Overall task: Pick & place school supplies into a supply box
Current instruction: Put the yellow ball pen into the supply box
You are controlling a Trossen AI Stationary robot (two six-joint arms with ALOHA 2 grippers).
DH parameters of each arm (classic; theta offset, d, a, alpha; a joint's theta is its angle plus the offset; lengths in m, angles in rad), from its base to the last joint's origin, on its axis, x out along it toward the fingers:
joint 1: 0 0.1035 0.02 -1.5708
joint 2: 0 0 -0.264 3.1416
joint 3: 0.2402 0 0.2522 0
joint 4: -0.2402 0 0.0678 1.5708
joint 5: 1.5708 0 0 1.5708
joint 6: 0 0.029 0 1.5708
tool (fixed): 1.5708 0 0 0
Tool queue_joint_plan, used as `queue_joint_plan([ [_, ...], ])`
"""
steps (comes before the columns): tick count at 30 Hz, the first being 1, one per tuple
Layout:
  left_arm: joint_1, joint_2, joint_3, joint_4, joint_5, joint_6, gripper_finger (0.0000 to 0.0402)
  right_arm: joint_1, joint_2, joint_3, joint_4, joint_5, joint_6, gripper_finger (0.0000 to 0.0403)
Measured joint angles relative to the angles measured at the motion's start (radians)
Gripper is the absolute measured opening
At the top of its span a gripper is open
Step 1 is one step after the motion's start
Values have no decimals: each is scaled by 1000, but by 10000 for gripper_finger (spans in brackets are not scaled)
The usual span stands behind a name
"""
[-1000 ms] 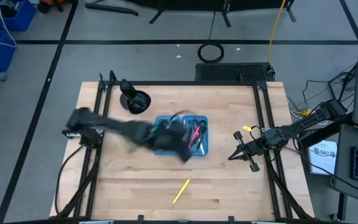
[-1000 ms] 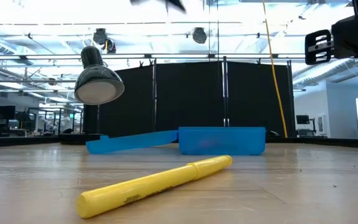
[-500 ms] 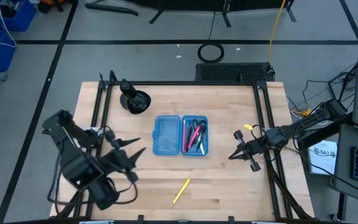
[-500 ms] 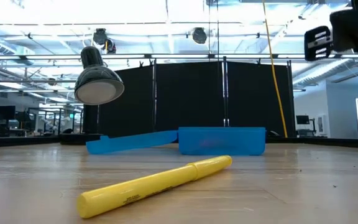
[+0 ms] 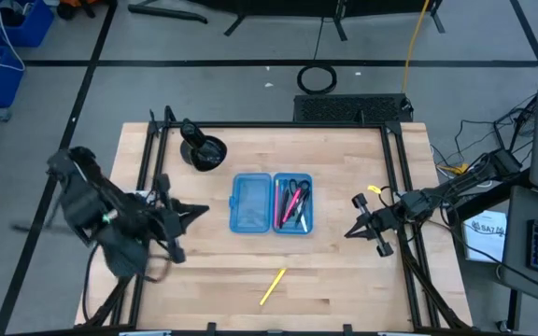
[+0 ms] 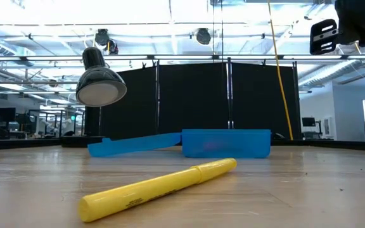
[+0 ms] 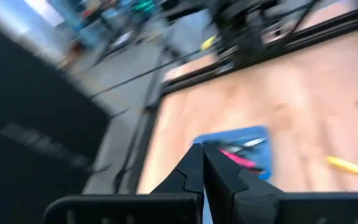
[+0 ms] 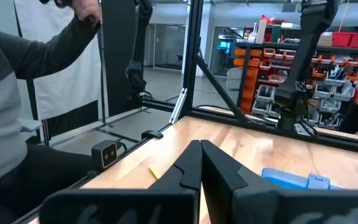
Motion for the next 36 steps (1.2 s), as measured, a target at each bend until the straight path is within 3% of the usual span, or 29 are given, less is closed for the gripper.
queue_joint_plan([
  [2,22,-36,-1,132,106,179,5,0,0,0,4,1,-2,0],
  [7,132,-78,-1,429,506,617,3,0,0,0,49,4,-25,0],
  [12,317,-84,-1,474,768,802,3,0,0,0,65,4,-29,0],
  [18,618,-100,-3,352,1008,741,2,0,4,0,64,4,12,0],
  [23,766,-206,-79,348,1202,673,1,0,24,-1,65,4,10,0],
  [27,822,-365,-306,489,1244,650,1,0,28,-1,66,4,-4,0],
  [32,847,-610,-658,804,1300,529,1,0,28,-1,80,4,-5,0],
  [36,816,-767,-957,1085,1170,307,1,0,28,-1,82,8,-7,0],
])
